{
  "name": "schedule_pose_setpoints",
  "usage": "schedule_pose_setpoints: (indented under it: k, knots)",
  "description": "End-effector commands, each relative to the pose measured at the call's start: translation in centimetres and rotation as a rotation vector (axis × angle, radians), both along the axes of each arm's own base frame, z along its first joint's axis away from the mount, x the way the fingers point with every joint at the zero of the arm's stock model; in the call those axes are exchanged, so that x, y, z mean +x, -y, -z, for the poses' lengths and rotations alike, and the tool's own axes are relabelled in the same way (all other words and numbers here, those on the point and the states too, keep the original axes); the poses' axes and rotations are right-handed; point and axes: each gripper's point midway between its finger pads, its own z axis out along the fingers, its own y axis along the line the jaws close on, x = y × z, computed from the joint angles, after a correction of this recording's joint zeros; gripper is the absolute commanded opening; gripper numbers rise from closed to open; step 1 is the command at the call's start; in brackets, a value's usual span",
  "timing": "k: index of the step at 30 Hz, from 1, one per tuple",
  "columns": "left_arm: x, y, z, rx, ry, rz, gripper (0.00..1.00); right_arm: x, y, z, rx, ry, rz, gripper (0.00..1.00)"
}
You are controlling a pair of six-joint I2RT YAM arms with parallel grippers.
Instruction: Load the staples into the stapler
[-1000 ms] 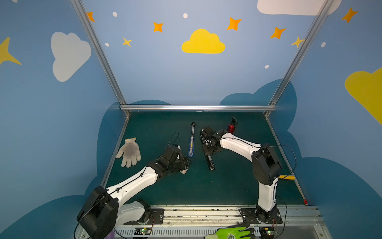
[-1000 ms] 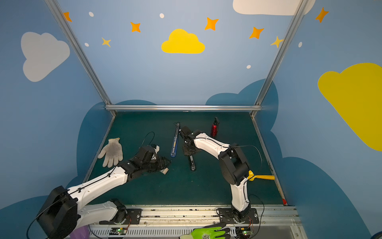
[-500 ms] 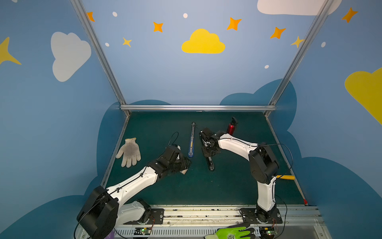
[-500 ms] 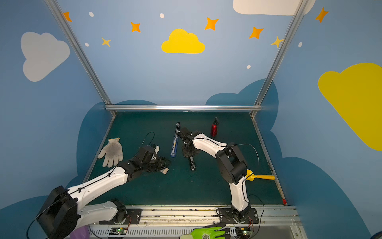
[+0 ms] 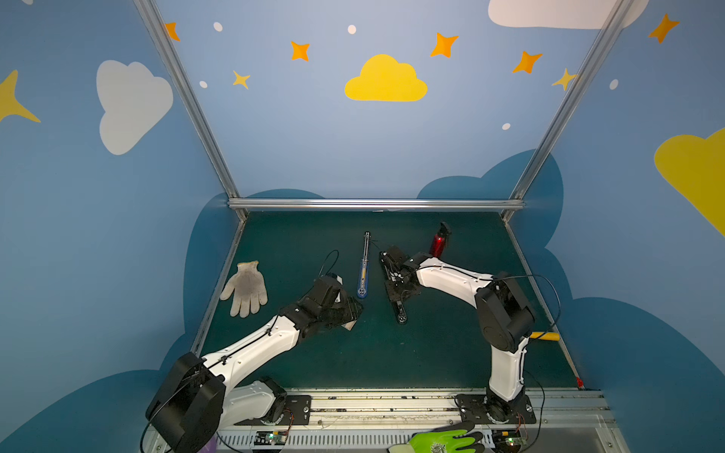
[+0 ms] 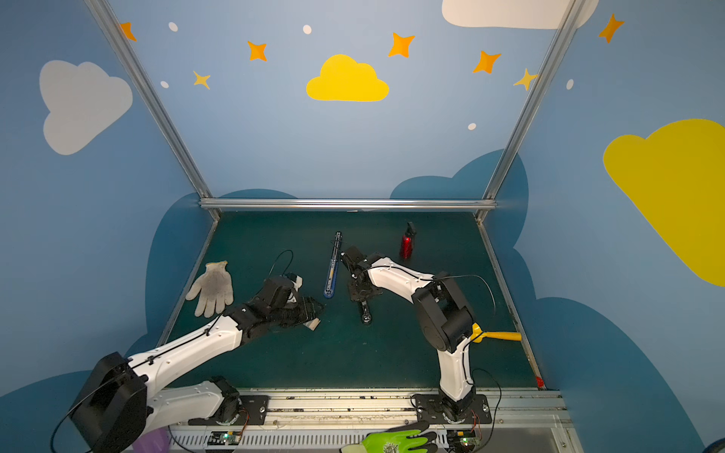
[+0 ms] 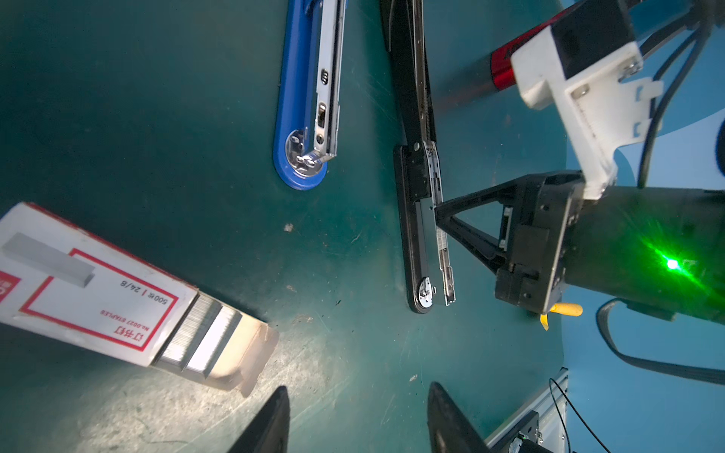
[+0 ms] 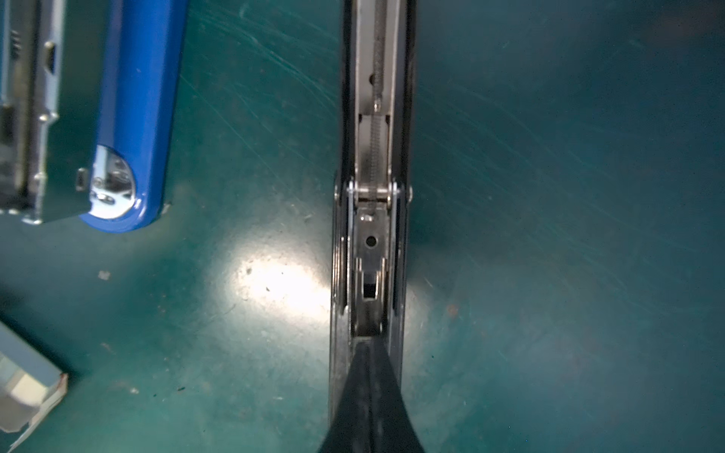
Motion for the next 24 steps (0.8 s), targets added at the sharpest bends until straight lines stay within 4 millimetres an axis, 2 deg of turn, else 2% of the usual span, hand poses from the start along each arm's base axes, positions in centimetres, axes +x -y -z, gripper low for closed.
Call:
schedule_pose_setpoints:
  k: [1, 4, 14, 20, 24]
  knots:
    - [0.1, 0.1, -0.2, -0.002, 0.009, 0.004, 0.56, -0.8, 0.8, 0.7, -0.052, -0.048, 0.001, 0.00]
    - [0.0, -0.1, -0.3, 0.003, 0.011, 0.001, 0.56, -1.4, 0.9, 0.6, -0.055, -0.062, -0.013, 0.00]
    - [0.4, 0.6, -0.2, -0.006, 0.009, 0.016, 0.56, -5.7, 1.6, 0.8, -0.051, -0.119, -0.037, 0.00]
    - [0.4, 0.8, -0.2, -0.006, 0.005, 0.026, 0.56, -6.5, 1.9, 0.2, -0.056, -0.123, -0.038, 0.00]
    - [0.5, 0.8, -0.3, -0.008, 0.012, 0.025, 0.56, -6.4, 1.9, -1.1, -0.035, -0.096, -0.036, 0.01]
